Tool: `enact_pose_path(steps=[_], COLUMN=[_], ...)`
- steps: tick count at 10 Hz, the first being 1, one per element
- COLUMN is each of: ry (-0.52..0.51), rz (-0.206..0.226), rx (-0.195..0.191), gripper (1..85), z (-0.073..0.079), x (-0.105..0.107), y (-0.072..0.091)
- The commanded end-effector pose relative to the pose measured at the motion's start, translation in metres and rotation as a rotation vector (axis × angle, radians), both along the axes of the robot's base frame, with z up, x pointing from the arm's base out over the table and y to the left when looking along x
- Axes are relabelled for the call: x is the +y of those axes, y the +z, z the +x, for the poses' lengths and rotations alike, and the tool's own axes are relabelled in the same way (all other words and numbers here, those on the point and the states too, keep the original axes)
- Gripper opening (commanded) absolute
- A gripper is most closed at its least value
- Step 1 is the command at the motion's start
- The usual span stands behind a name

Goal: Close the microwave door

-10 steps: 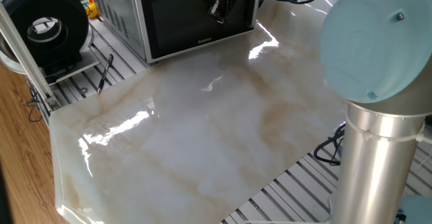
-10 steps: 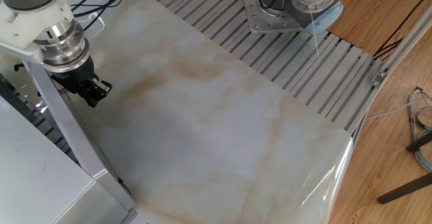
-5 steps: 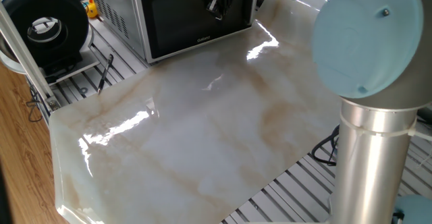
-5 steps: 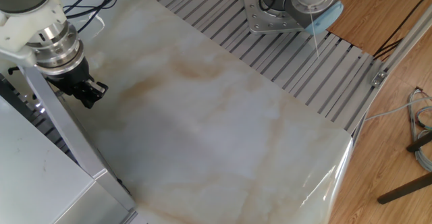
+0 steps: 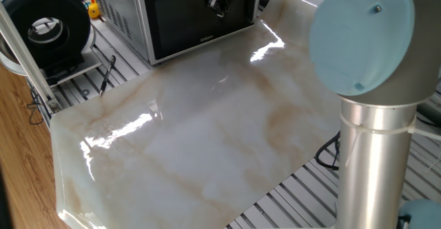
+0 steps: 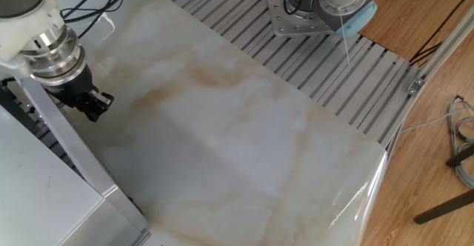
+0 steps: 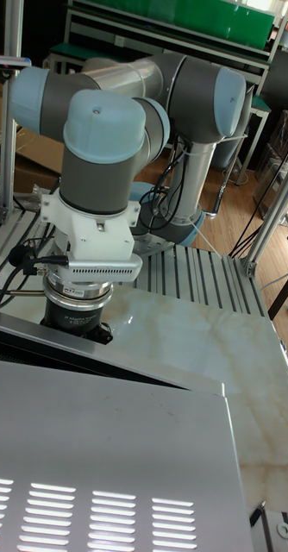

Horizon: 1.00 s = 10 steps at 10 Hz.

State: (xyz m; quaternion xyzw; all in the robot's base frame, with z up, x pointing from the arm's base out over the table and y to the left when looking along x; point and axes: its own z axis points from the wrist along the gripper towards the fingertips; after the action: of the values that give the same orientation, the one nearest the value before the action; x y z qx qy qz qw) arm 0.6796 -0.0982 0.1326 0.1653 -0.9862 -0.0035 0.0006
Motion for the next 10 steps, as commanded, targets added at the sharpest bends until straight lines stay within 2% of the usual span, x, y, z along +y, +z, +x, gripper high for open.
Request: enact_pose_path(steps=[1, 4, 6, 10], ry=[0.008, 0.014, 0.003, -0.005], rz=[0.014, 0.018, 0.055, 0.067], rx=[0.007, 0.015, -0.005, -0.005], gripper=[1.3, 1.3, 1.3, 1.3], z=[0.006, 0.009, 0.011, 0.011], x=[0.002, 0.002, 0.009, 0.012], y=[0.006, 0.010, 0.011, 0.011])
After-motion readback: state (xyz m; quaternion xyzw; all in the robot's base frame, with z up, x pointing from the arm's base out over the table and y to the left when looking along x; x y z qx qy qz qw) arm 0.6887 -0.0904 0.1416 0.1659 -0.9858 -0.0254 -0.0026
